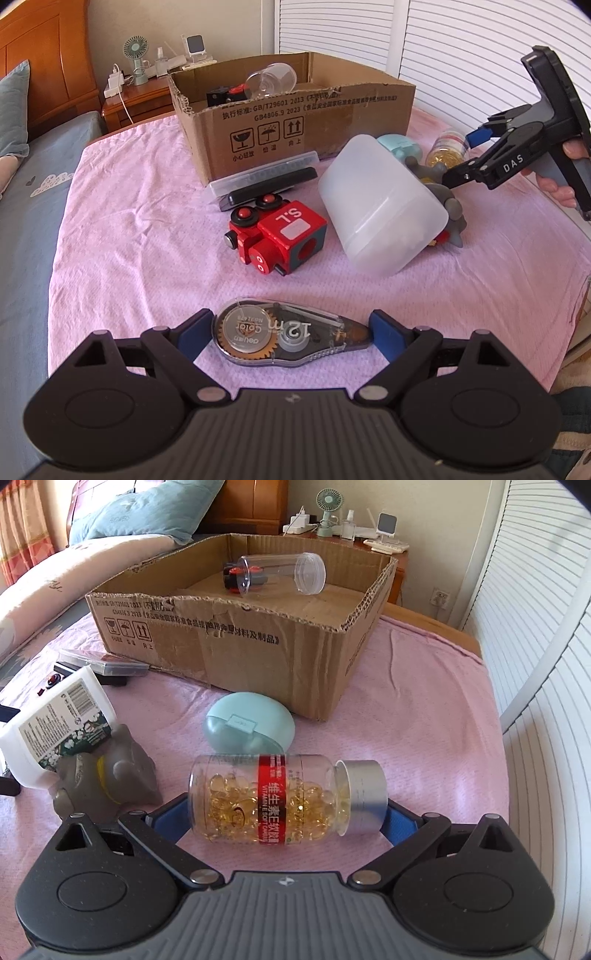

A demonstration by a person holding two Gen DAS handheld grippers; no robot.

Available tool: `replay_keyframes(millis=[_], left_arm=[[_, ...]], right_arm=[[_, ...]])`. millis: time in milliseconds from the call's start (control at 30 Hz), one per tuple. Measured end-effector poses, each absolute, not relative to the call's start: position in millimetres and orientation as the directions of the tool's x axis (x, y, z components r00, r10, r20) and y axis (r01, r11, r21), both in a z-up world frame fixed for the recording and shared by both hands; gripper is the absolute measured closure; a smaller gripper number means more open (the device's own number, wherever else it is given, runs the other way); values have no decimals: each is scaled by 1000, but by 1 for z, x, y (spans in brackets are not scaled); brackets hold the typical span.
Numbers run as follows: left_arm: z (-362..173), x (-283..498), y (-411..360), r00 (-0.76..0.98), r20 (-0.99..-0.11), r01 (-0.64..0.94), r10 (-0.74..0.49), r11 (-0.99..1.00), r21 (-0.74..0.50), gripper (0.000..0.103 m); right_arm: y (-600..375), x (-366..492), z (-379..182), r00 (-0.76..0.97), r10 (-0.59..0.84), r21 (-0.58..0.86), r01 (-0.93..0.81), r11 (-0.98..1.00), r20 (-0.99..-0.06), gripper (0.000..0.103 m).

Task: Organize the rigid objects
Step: 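Lift the capsule bottle into the box with the right gripper while the left lifts the dispenser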

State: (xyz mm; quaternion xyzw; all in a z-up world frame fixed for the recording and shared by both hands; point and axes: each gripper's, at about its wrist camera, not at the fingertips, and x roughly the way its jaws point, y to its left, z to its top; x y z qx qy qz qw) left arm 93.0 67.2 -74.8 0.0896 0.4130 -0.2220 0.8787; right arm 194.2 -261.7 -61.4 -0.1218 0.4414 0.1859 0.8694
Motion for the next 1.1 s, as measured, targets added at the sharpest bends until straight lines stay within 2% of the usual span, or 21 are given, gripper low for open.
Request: replay_keyframes(millis=[200, 633, 900, 1100], left_arm=[[-74, 94, 66, 557, -774, 445, -300, 895, -26, 14], [-51, 93, 70, 520, -800, 474, -300, 880, -22, 14], [-13, 103, 76, 555, -774, 484, -305, 875, 2, 14], [9, 124, 80, 583, -747, 461, -320, 887, -19, 14]], right_arm=[[-258, 197, -60, 537, 168, -66, -390, 918, -827, 7], [-253, 186, -27, 525, 166, -80, -413, 907, -835, 7], [-243, 197, 31, 599, 250, -57, -444, 894, -761, 7], [-214, 242, 48, 625, 267, -56, -447, 893, -734, 7]])
